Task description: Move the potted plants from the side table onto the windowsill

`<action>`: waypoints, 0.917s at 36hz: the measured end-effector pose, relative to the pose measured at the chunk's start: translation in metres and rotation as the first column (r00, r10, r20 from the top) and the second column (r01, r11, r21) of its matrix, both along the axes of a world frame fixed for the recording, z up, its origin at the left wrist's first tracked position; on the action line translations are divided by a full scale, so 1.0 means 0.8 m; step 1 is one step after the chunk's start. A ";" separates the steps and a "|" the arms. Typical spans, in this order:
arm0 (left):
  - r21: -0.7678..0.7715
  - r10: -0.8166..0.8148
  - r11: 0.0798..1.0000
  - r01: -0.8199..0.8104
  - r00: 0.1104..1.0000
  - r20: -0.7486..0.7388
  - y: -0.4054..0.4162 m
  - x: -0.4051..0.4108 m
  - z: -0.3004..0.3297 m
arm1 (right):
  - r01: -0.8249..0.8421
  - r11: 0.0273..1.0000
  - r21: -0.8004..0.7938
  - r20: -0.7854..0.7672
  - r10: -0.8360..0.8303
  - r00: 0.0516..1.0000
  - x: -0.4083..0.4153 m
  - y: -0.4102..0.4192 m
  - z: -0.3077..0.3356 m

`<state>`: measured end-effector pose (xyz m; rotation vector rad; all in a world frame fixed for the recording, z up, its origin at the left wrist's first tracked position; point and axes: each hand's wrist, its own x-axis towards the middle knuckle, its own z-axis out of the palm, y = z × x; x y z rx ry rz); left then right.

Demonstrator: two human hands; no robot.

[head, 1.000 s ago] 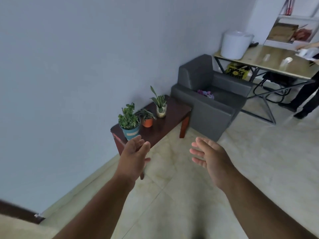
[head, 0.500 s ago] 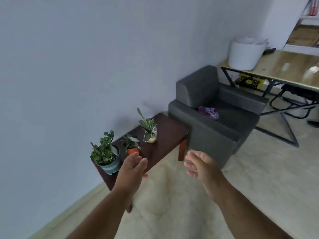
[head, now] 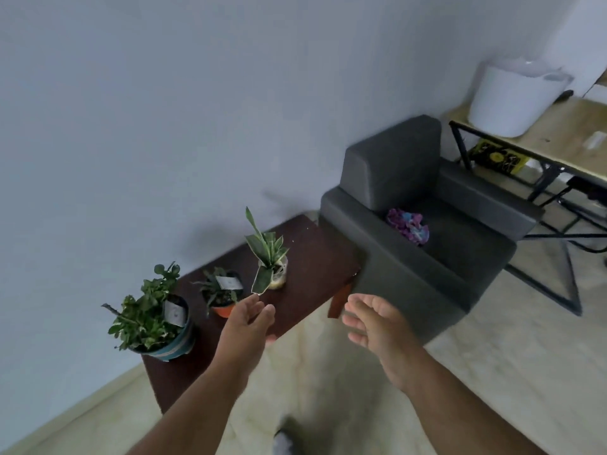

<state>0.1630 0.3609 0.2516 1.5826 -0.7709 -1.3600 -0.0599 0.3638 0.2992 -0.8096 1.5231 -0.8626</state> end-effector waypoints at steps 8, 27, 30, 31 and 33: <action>0.116 0.081 0.991 -0.072 0.994 -0.076 -0.093 -0.012 -0.064 | -0.077 0.993 0.085 -0.091 0.085 0.992 -0.004 -0.120 -0.028; 0.292 0.319 0.902 -0.319 0.946 0.048 -0.240 -0.091 -0.169 | -0.418 0.871 0.258 -0.004 0.433 0.901 0.009 -0.374 -0.187; 0.338 0.360 0.872 -0.355 0.932 0.051 -0.257 -0.102 -0.196 | -0.442 0.856 0.269 -0.005 0.460 0.888 0.013 -0.404 -0.214; 0.357 0.379 0.857 -0.372 0.924 0.055 -0.267 -0.106 -0.213 | -0.454 0.847 0.277 -0.002 0.473 0.881 0.013 -0.418 -0.229; 0.395 0.413 0.827 -0.401 0.909 0.058 -0.278 -0.109 -0.235 | -0.470 0.836 0.284 -0.006 0.492 0.871 0.016 -0.435 -0.251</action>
